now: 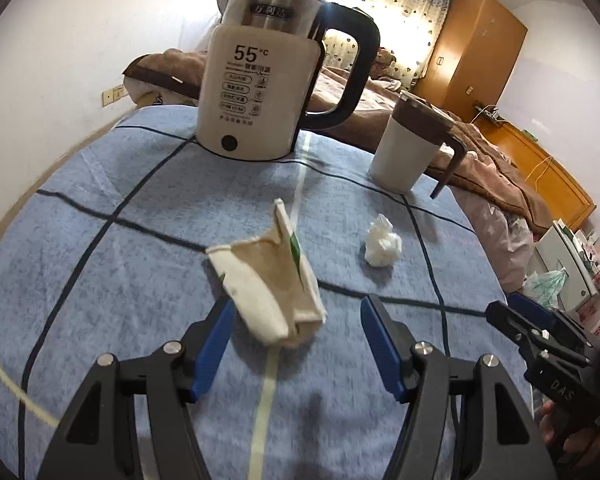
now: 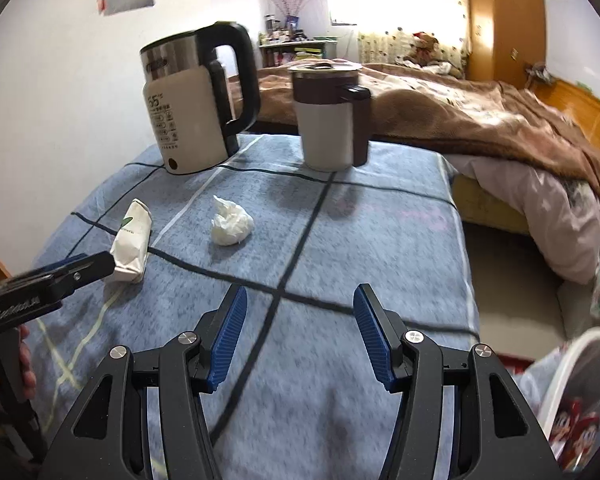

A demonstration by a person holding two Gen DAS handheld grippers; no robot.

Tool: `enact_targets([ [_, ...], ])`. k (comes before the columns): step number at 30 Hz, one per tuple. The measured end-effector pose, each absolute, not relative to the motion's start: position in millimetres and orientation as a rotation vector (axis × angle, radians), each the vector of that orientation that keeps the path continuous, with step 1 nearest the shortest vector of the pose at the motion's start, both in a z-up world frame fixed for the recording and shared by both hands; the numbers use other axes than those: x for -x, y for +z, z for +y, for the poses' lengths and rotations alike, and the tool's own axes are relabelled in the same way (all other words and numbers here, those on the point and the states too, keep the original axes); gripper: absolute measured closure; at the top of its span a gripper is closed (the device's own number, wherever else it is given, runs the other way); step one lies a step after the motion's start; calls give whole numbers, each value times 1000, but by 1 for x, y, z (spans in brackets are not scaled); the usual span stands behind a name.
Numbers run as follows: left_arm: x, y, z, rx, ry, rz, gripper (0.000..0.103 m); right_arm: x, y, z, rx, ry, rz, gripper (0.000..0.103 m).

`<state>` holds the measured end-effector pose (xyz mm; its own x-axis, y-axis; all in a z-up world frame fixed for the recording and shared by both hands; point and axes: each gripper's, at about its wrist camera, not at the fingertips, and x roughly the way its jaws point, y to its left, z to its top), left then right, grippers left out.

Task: Collect trash
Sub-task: 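Move both open tools back over the table trash, then grasp the cream cloth bag with the left tool while the right tool grasps the tissue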

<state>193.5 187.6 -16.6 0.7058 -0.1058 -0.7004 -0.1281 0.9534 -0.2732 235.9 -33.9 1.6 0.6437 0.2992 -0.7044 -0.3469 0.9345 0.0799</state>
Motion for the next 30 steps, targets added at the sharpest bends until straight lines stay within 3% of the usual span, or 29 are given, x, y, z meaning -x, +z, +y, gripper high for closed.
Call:
enact_targets([
  [8, -217, -38, 199, 296, 56, 878, 36, -272, -7, -4, 53, 431, 808, 47],
  [30, -227, -41, 218, 356, 28, 856, 37, -322, -34, 53, 77, 511, 881, 47],
])
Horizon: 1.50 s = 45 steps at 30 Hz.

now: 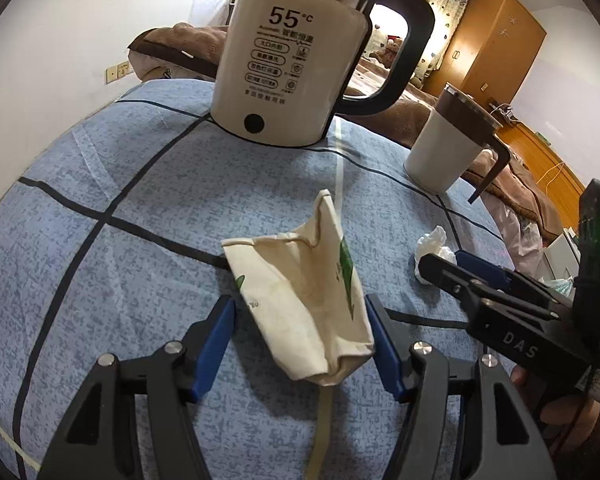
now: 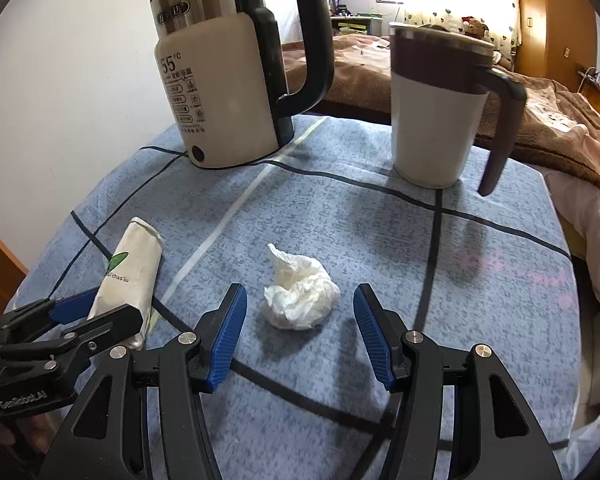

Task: Collect trash
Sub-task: 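Grasp the cream cloth bag with the left tool while the right tool grasps the tissue, then lift and carry the cloth bag and tissue over the bin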

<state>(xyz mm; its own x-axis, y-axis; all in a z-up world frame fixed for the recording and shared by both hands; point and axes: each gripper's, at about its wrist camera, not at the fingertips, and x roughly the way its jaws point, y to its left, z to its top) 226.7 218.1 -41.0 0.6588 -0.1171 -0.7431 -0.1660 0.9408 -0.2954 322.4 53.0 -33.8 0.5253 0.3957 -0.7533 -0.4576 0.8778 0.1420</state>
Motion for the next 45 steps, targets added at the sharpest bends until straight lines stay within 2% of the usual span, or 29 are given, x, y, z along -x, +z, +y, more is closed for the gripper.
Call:
enact_targets([
  [5, -229, -42, 216, 344, 16, 860, 50, -326, -39, 54, 70, 506, 893, 47],
  [6, -229, -42, 216, 342, 16, 860, 51, -326, -40, 55, 71, 503, 891, 50],
  [7, -230, -42, 215, 341, 17, 859, 54, -327, -40, 55, 71, 503, 891, 60],
  [8, -230, -41, 215, 340, 20, 857, 54, -327, -40, 55, 71, 502, 890, 64],
  [16, -231, -40, 210, 311, 23, 849, 60, -326, -39, 53, 65, 497, 884, 71],
  [45, -178, -9, 140, 156, -47, 775, 60, -255, -4, -14, -34, 421, 789, 73],
])
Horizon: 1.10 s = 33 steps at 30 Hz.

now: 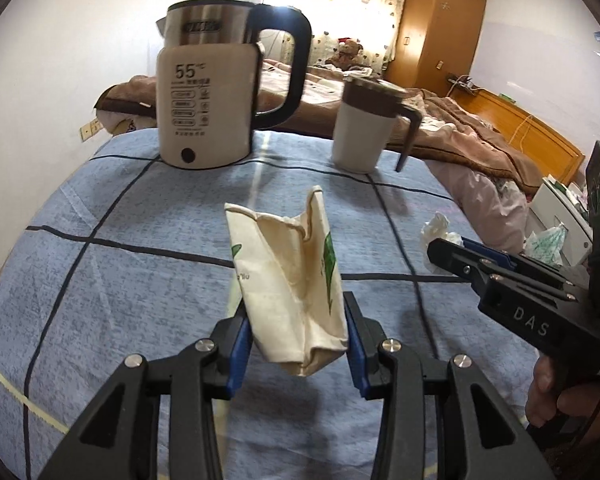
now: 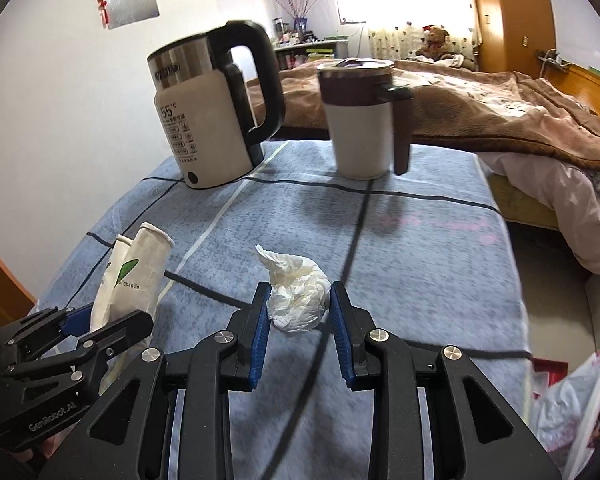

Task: Collect trash
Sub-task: 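Lift and carry the cloth bag and tissue over the bin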

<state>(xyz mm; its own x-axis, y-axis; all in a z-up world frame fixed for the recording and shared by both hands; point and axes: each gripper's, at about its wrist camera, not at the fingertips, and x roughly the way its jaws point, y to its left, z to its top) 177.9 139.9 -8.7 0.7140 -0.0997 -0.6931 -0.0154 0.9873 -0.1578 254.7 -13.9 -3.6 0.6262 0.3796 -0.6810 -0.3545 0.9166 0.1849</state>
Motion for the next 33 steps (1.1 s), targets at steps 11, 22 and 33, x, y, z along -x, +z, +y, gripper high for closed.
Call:
enact_targets([
  [11, -158, 12, 93, 115, -131, 733, 60, -215, 11, -67, -82, 352, 747, 73],
  [22, -145, 29, 38, 77, -241, 709, 60, -179, 24, -125, -120, 266, 717, 73],
  [33, -139, 33, -40, 19, -384, 706, 60, -144, 30, -198, -152, 112, 696, 73],
])
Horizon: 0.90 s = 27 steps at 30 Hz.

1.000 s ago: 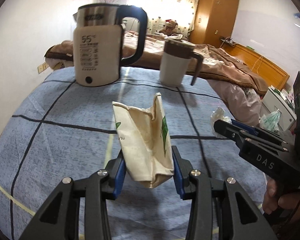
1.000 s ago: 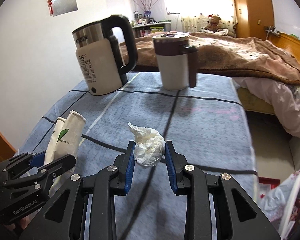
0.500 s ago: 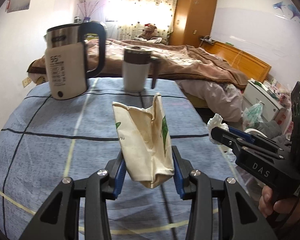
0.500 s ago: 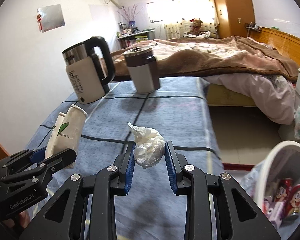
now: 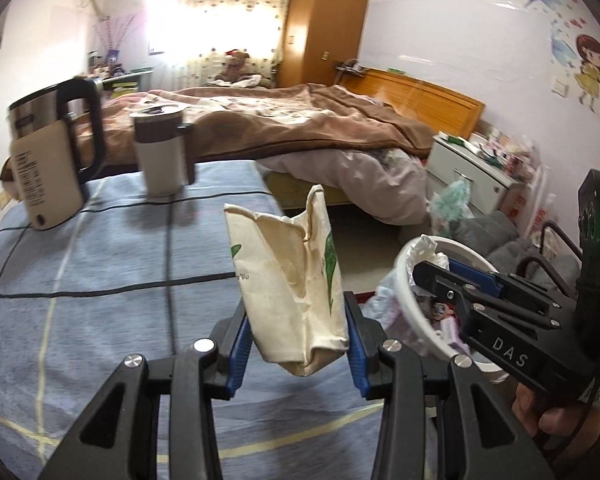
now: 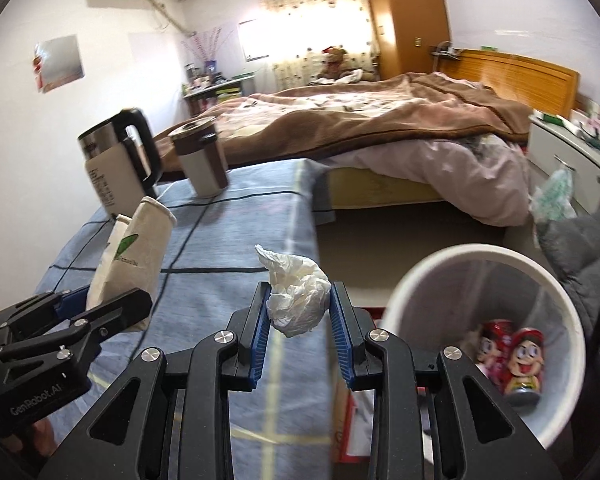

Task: Collect trash
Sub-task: 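Lift and carry the cloth bag and tissue over the bin, then open both tools to drop the cloth bag and tissue into the bin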

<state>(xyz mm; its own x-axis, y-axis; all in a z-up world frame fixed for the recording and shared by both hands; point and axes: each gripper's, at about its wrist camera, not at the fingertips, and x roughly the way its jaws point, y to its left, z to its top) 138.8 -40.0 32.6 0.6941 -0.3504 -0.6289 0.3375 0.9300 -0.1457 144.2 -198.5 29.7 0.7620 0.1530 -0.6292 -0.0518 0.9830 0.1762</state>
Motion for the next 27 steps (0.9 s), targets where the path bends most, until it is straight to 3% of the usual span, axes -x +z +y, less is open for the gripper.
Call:
enact_targets([
  [27, -139, 8, -198, -84, -639, 782, 59, -94, 2, -352, -207, -146, 758, 73],
])
